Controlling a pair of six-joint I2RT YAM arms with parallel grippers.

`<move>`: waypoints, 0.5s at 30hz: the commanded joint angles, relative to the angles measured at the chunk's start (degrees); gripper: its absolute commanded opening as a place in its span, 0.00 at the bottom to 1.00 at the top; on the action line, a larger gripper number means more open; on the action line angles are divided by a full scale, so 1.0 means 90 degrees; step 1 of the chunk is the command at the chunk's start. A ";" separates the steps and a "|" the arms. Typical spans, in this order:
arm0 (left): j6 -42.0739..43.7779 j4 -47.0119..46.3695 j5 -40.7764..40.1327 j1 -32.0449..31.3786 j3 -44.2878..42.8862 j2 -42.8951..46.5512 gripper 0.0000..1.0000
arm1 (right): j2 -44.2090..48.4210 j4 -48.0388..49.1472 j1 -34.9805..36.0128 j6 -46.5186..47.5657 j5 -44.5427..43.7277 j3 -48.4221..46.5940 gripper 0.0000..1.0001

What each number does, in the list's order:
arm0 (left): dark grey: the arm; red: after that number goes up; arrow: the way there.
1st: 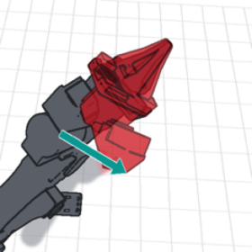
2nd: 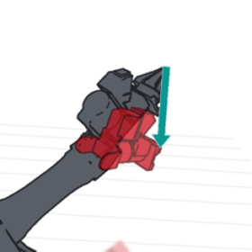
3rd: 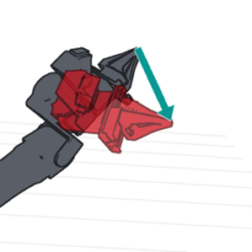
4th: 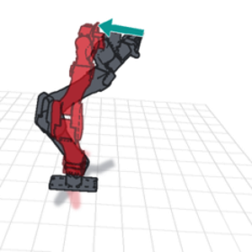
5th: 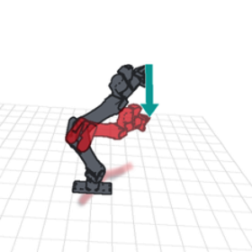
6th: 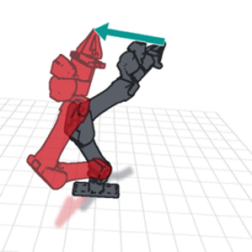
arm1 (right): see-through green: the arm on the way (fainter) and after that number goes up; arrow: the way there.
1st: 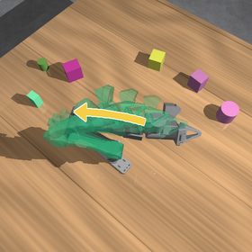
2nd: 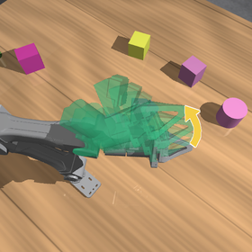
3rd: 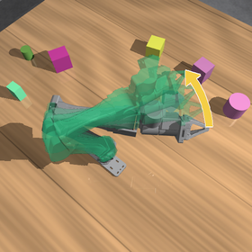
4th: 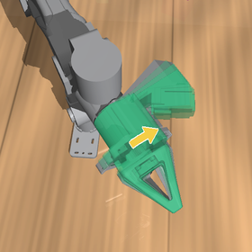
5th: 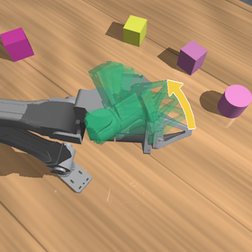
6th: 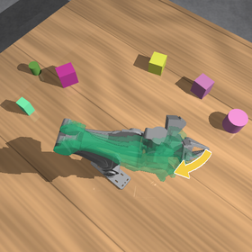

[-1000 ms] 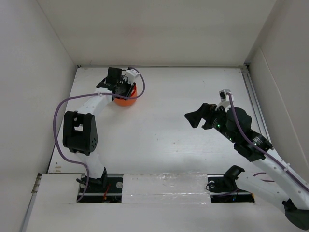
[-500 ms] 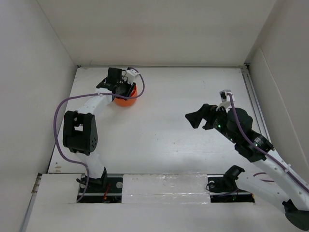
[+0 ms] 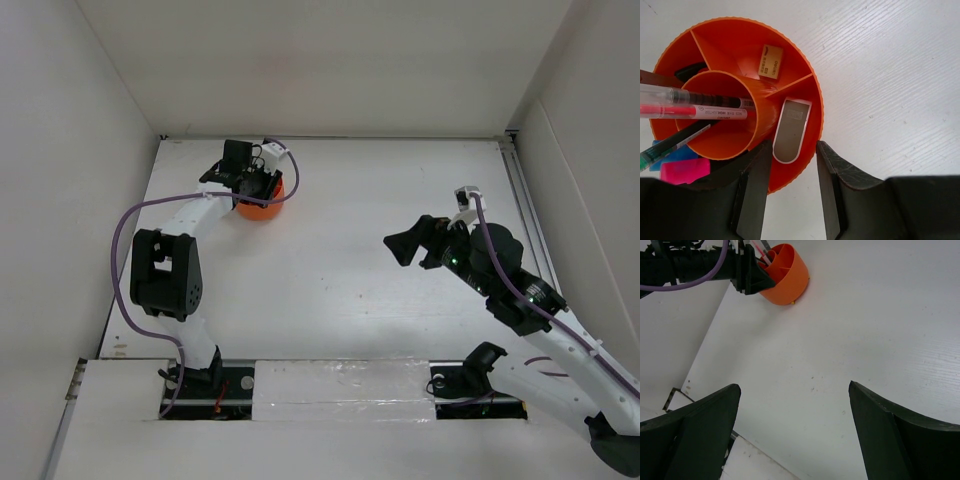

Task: Sort the stationery into containers
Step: Place the stapler in the storage box.

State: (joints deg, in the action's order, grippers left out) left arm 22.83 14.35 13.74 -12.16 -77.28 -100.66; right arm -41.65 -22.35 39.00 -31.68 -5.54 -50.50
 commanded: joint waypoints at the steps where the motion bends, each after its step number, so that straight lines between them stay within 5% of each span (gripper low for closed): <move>1: -0.0056 -0.0061 0.0153 -0.0006 -0.0232 0.0325 0.37 | 0.0067 0.0158 -0.0037 0.0092 0.0000 -0.0063 0.95; 12: -0.0777 0.0251 0.0202 -0.0006 -0.0525 0.1915 0.43 | -0.0109 -0.0133 -0.0037 0.0375 -0.0194 -0.0443 0.95; 14: -0.1430 0.0125 -0.0070 -0.0006 -0.0467 0.2596 0.56 | -0.0167 -0.0328 -0.0095 0.0608 -0.0341 -0.0774 0.95; 15: -0.1723 0.0047 -0.0516 -0.0006 -0.0389 0.2862 0.98 | -0.0167 -0.0610 -0.0095 0.0697 -0.0535 -0.0911 0.99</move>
State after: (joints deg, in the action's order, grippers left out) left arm 15.44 16.93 13.34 -12.21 -78.59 -84.27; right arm -43.46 -25.32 38.87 -29.23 -6.66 -53.21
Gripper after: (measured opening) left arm 0.733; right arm 0.975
